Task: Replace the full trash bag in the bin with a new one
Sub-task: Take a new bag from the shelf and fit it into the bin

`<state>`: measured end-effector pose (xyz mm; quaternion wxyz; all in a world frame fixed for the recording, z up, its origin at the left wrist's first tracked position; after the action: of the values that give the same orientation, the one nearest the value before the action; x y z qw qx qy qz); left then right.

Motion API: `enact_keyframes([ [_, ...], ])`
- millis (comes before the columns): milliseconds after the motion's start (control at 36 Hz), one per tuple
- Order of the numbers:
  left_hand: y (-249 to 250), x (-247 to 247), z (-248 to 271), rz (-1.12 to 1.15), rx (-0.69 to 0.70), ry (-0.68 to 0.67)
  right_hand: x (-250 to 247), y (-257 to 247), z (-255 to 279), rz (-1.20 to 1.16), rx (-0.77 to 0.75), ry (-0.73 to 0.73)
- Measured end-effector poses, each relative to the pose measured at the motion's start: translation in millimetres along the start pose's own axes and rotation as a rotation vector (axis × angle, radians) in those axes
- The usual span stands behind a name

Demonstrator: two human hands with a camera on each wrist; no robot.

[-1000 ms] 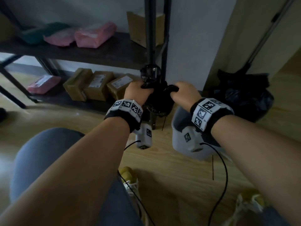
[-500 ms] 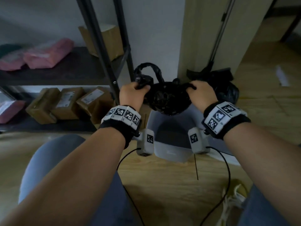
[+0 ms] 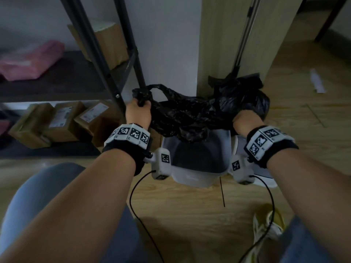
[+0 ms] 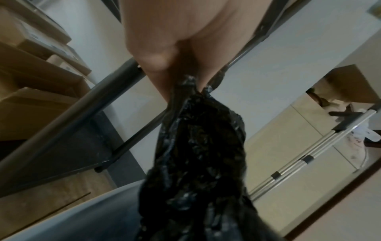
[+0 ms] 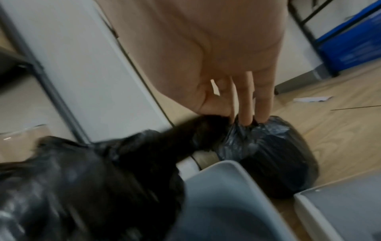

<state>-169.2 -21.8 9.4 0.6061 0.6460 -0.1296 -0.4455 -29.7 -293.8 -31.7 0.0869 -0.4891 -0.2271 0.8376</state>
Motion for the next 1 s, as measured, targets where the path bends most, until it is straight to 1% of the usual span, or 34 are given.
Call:
enact_keyframes([
  [56,4,9,4,0.042,0.005,-0.094,3,-10,3,-0.043,-0.047,0.028],
  [139,6,25,10,0.115,0.014,-0.245,8,-31,10,-0.174,-0.193,0.083],
  [167,7,29,12,0.119,0.023,-0.296,12,-40,15,-0.211,-0.245,0.056],
  [222,9,39,16,0.114,0.051,-0.397,21,-56,22,-0.286,-0.328,-0.048],
  [278,11,45,21,0.116,0.077,-0.479,29,-67,28,-0.319,-0.364,-0.119],
  [333,12,49,23,0.101,0.092,-0.548,35,-70,29,-0.293,-0.369,-0.111],
  [389,13,50,26,0.088,0.099,-0.585,36,-69,29,-0.229,-0.359,-0.056],
  [444,13,47,25,0.038,0.117,-0.551,36,-63,25,-0.243,-0.332,-0.005],
  [555,8,32,15,-0.333,0.217,-0.315,24,-50,17,-0.381,-0.284,0.057],
  [583,6,27,12,-0.386,0.225,-0.257,20,-47,16,-0.415,-0.267,0.071],
  [667,0,15,6,-0.428,0.199,-0.128,11,-40,14,-0.507,-0.217,0.083],
  [805,-9,8,0,-0.381,0.116,-0.07,3,-34,15,-0.546,-0.187,0.155],
  [861,-12,11,0,-0.378,0.085,-0.077,1,-36,17,-0.533,-0.202,0.17],
  [944,-15,18,-1,-0.379,0.038,-0.121,-3,-42,20,-0.526,-0.225,0.171],
  [1000,-15,19,-3,-0.384,0.011,-0.101,-6,-46,23,-0.558,-0.246,0.142],
])
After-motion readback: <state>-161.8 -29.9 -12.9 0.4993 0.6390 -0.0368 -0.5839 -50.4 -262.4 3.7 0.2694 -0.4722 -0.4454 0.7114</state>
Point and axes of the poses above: each hand's wrist, its own z-axis away from the middle knuckle, its own x-axis out of the palm, y = z × x, the point moved 4 cm from there along -z, towards the middle knuckle, and after that the axes turned 13 degrees about -y, right-handed, at the moved point
